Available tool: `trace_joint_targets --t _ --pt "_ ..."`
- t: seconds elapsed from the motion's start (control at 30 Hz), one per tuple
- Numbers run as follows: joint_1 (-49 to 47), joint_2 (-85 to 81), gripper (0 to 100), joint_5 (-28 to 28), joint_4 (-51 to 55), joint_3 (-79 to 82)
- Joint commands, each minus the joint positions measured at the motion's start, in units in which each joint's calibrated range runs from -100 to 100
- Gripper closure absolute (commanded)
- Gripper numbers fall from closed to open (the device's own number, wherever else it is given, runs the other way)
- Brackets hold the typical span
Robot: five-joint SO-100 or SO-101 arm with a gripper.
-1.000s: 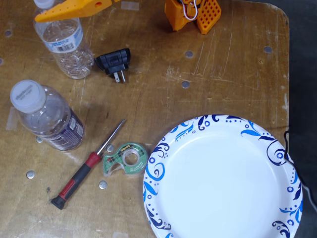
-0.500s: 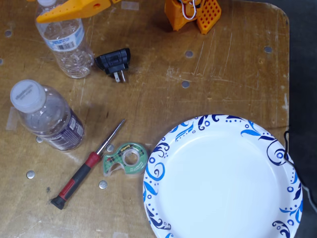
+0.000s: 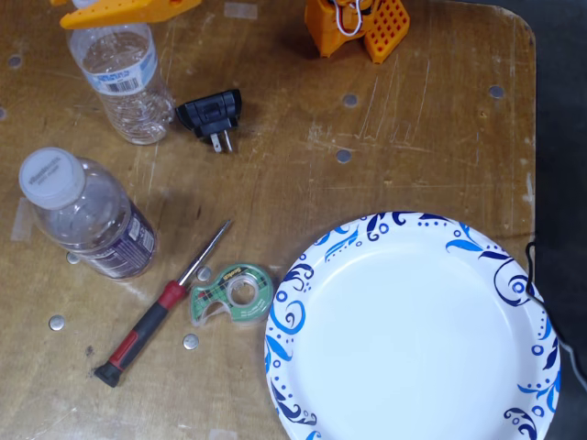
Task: Move the bottles to the plate
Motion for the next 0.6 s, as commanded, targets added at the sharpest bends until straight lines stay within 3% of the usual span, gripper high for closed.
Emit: trace_joint_targets --t 0.0,0.3,0.57 --pt "-0.9 -0.67 99 0.06 -3.85 -1.42" --pt "-4.46 -1.76 99 0.11 -4.02 -12.42" --pt "-10.39 -3.2 99 0.11 12.95 -27.82"
